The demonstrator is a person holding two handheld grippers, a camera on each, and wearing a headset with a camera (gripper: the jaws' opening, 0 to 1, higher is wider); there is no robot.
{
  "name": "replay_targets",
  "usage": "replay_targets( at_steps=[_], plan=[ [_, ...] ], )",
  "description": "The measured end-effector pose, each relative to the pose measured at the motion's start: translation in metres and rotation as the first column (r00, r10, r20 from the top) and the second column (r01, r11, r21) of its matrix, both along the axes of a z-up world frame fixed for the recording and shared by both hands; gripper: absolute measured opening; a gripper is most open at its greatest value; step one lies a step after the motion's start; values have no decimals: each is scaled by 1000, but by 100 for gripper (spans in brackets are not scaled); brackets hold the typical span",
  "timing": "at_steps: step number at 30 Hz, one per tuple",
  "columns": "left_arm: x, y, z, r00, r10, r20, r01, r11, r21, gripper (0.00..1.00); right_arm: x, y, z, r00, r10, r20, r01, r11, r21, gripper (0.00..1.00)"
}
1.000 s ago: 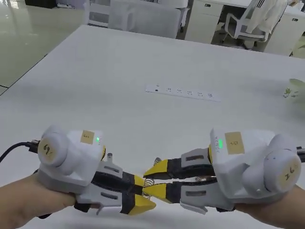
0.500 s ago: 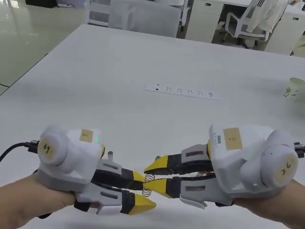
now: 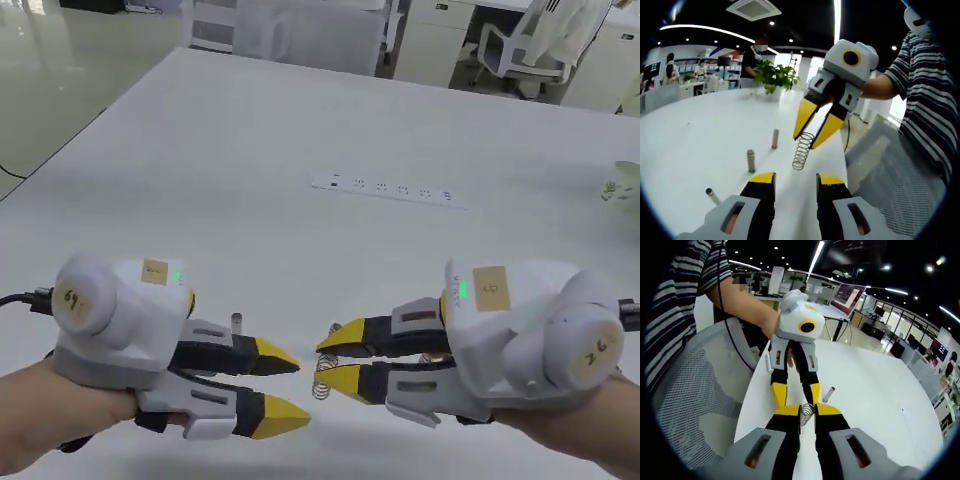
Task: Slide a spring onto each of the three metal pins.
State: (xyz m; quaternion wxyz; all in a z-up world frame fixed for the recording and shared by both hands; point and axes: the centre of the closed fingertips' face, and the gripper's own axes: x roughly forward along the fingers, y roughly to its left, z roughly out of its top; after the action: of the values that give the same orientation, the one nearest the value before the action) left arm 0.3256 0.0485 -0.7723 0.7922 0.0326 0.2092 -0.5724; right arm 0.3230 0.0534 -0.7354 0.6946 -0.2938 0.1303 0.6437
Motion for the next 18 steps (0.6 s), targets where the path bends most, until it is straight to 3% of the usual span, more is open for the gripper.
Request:
replay_targets(
  at_steps=[9,18],
  plan=[
    [3,20,-4,998,57,-16,-57,998,8,32,5,-3,-3,1000,-17,11,17,1000,-8,7],
    [4,42,-1,992,125,-14,-125,992,3,42,9,-2,-6,999,-33,10,33,999,-9,7]
  ],
)
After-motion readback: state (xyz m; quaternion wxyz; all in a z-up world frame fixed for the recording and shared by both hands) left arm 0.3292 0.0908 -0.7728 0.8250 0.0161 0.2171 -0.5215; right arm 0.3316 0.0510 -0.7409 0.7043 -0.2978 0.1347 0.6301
